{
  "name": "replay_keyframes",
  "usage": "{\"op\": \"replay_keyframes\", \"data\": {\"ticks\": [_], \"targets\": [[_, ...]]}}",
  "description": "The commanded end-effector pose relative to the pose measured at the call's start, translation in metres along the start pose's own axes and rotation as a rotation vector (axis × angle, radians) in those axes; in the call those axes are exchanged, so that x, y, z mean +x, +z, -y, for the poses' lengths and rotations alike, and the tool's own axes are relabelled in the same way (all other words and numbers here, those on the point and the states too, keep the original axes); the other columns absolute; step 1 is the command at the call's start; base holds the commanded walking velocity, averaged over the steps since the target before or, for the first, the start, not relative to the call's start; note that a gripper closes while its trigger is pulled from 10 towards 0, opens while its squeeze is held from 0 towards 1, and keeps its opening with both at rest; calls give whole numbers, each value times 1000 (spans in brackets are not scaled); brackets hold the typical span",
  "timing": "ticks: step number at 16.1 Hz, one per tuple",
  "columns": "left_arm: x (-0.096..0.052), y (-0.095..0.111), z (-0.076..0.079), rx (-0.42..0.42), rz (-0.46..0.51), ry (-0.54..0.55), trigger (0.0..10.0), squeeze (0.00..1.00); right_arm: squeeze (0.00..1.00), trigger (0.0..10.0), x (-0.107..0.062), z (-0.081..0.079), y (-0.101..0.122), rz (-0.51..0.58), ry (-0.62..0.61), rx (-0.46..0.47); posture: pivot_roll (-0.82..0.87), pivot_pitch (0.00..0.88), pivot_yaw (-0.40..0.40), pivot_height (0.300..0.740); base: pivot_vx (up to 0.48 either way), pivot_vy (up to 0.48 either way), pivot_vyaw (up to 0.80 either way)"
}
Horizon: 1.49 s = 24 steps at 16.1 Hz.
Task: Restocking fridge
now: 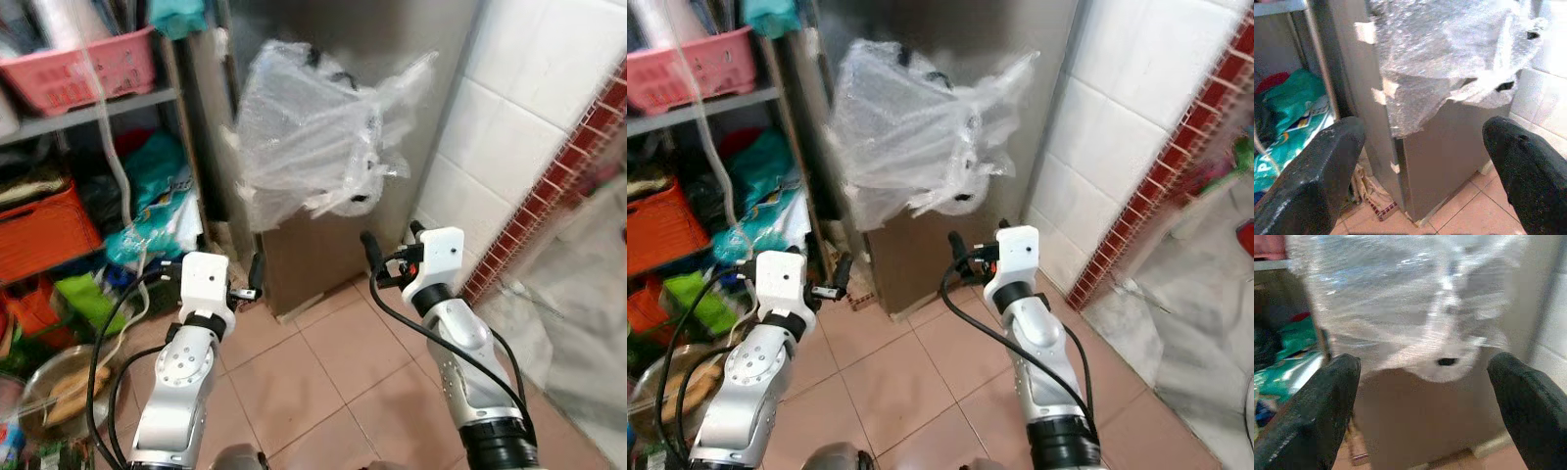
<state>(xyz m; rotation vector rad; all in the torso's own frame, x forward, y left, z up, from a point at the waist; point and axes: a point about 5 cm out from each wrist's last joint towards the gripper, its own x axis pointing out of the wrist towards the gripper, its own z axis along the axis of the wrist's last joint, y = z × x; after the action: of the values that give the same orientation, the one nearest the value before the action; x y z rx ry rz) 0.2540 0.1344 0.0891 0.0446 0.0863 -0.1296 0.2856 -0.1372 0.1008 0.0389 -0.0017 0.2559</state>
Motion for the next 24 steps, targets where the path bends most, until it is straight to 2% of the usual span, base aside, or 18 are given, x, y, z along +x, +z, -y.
{"op": "replay_keyframes", "data": {"ticks": [1, 6, 16, 24], "targets": [[1, 0, 3, -7, 1, -17, 10000, 0, 0, 10000, -2, 3, 4, 6, -12, -14, 30, 0, 24, 740, 0, 0, -800], [0, -1, 5, -39, 4, -48, 10000, 0, 0, 10000, -8, 6, 2, -11, -39, -27, 24, 0, 27, 740, 0, 0, -398], [-2, 0, 6, -56, 5, -76, 10000, 0, 0, 10000, -9, 9, 0, -27, -68, -42, 22, 0, 30, 740, 237, 0, -800], [-1, 0, 8, -67, 3, -89, 10000, 0, 0, 10000, -12, 15, -1, -40, -96, -51, 13, 0, 27, 740, 91, 0, -800]]}}
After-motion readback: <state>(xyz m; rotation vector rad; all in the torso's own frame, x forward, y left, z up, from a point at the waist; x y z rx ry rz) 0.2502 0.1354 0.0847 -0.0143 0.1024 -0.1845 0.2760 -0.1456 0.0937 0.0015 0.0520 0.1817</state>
